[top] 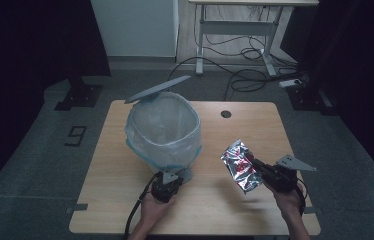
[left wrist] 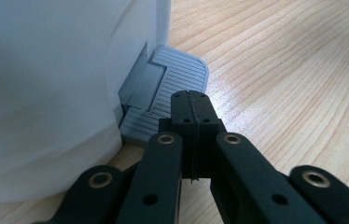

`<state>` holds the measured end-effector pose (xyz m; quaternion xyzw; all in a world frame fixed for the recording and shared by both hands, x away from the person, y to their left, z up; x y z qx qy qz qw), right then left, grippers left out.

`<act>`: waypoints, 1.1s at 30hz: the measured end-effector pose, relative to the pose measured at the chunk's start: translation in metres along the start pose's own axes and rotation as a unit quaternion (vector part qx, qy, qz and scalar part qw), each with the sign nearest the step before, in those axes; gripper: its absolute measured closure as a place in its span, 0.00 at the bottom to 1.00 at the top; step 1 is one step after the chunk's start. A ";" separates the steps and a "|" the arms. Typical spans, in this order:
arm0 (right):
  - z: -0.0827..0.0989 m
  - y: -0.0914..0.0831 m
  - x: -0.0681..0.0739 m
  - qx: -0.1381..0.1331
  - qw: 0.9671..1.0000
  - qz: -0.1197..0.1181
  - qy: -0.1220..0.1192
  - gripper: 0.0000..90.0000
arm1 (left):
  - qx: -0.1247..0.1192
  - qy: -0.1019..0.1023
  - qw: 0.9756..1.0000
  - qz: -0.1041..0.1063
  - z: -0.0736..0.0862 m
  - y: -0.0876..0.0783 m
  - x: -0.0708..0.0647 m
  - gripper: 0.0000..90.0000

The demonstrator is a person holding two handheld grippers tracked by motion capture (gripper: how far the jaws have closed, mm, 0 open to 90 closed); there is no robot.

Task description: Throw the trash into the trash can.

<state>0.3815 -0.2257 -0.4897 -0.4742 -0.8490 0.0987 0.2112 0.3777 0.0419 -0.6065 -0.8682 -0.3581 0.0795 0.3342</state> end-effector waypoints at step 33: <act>-0.048 -0.008 0.022 -0.031 0.999 -0.022 -0.011 1.00 | -0.002 0.000 1.000 0.001 0.000 0.000 0.000 1.00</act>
Point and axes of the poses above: each handheld gripper's, and its own axes: y roughly forward along the jaws, z roughly out of its underside, x roughly to its left, the point moved 10 cm from there along y, roughly forward along the jaws, and after that the axes turned 10 degrees about y, right-handed, at the moved point
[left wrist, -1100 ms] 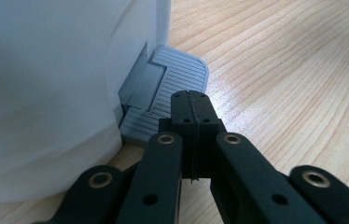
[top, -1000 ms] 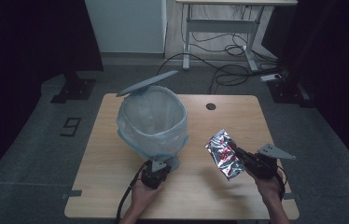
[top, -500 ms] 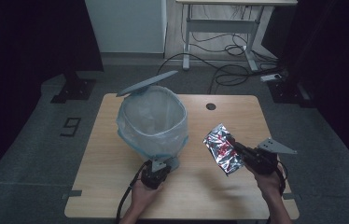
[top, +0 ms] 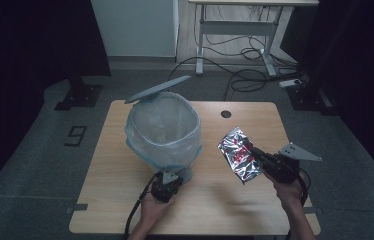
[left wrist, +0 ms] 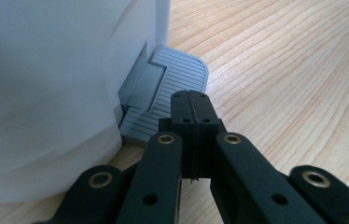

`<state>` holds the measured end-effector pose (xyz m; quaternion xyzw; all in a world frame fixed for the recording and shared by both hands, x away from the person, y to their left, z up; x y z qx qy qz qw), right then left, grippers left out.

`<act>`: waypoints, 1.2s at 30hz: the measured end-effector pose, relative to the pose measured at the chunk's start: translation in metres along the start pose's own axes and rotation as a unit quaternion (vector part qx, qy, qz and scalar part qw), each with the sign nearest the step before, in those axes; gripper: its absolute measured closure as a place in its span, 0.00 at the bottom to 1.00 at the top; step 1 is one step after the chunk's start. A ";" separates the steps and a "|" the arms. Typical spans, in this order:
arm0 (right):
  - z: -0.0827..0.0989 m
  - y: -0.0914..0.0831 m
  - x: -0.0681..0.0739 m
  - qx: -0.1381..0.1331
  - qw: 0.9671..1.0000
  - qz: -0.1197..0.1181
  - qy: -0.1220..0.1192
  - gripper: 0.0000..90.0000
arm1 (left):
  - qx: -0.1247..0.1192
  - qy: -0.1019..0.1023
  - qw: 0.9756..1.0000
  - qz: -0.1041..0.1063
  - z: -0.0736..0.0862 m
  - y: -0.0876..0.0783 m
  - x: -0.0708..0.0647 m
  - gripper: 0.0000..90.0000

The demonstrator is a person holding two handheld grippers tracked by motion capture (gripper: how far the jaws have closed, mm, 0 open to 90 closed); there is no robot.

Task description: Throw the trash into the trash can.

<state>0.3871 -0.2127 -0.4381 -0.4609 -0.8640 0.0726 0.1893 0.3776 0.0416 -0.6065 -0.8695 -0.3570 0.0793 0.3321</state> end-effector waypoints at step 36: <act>-0.065 0.002 0.035 -0.030 0.999 -0.018 -0.029 1.00 | 0.002 -0.002 1.000 0.002 0.000 0.000 0.000 1.00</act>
Point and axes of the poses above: each handheld gripper's, and its own axes: y roughly forward along the jaws, z roughly out of its underside, x roughly to its left, the point moved 10 cm from there along y, roughly forward along the jaws, and after that the axes turned 10 degrees about y, right-handed, at the moved point
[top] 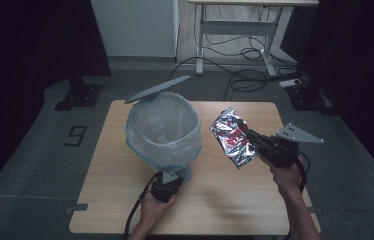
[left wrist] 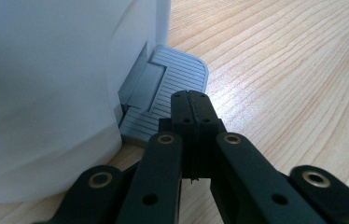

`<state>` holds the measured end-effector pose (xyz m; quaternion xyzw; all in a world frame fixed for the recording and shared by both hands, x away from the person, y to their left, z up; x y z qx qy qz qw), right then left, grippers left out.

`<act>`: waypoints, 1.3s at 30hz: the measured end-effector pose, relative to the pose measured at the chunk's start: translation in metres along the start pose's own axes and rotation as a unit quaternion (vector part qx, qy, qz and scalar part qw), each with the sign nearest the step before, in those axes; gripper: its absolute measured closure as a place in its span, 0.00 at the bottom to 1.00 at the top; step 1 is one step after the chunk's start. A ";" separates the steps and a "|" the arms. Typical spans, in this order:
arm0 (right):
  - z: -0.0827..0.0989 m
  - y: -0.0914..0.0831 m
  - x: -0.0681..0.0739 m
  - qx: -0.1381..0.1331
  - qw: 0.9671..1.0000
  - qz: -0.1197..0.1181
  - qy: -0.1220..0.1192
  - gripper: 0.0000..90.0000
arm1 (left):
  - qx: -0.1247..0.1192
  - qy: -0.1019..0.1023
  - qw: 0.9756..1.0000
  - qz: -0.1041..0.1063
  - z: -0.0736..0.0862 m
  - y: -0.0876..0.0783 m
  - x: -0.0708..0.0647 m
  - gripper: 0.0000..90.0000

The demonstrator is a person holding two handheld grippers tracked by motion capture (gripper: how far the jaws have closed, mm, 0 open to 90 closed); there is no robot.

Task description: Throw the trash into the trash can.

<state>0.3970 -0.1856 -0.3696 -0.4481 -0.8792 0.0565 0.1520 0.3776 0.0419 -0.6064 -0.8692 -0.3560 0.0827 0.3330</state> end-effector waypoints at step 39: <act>-0.025 0.042 0.032 0.013 1.000 -0.020 -0.015 1.00 | -0.003 0.000 1.000 0.001 0.000 0.000 0.000 1.00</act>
Point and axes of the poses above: each handheld gripper's, and its own axes: y roughly forward along the jaws, z roughly out of its underside, x roughly to its left, the point moved 10 cm from there along y, roughly forward along the jaws, and after that the axes turned 10 degrees about y, right-handed, at the moved point
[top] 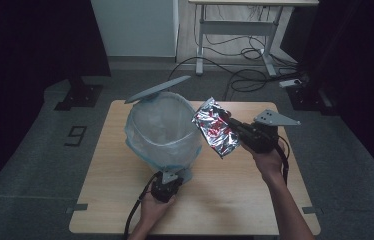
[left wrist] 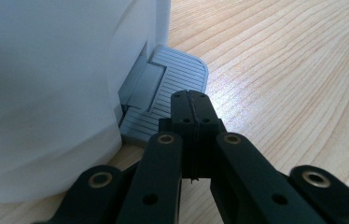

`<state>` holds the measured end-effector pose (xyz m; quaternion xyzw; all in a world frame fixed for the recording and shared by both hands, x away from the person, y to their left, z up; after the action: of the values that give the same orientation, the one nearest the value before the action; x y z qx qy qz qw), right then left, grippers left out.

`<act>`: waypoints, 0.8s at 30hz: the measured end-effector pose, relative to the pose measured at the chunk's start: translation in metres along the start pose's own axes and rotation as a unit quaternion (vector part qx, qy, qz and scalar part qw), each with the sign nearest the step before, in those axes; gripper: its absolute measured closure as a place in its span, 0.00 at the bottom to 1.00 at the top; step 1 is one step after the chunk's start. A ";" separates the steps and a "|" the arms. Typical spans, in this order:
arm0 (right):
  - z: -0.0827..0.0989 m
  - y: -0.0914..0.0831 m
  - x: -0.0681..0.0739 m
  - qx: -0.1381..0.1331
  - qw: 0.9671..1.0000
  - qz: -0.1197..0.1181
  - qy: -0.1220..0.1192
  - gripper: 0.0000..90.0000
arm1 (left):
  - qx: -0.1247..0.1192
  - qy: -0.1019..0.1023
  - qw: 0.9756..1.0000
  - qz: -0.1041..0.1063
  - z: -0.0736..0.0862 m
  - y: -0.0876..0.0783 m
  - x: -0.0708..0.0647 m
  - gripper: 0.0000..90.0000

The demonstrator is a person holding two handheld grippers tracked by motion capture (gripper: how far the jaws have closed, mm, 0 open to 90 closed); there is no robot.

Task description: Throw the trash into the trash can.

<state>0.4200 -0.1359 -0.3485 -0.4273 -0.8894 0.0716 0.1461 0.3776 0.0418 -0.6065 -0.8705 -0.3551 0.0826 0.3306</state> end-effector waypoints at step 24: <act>-0.016 0.021 0.018 0.004 1.000 -0.010 -0.003 1.00 | 0.000 -0.003 1.000 0.004 0.000 0.000 0.001 1.00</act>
<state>0.4297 -0.1089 -0.3354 -0.4175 -0.8938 0.0753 0.1455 0.3780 0.0424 -0.6065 -0.8718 -0.3526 0.0866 0.3289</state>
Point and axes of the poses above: each handheld gripper's, and its own axes: y roughly forward along the jaws, z roughly out of its underside, x roughly to its left, the point moved 10 cm from there along y, roughly forward along the jaws, and after that the axes turned 10 degrees about y, right-handed, at the moved point
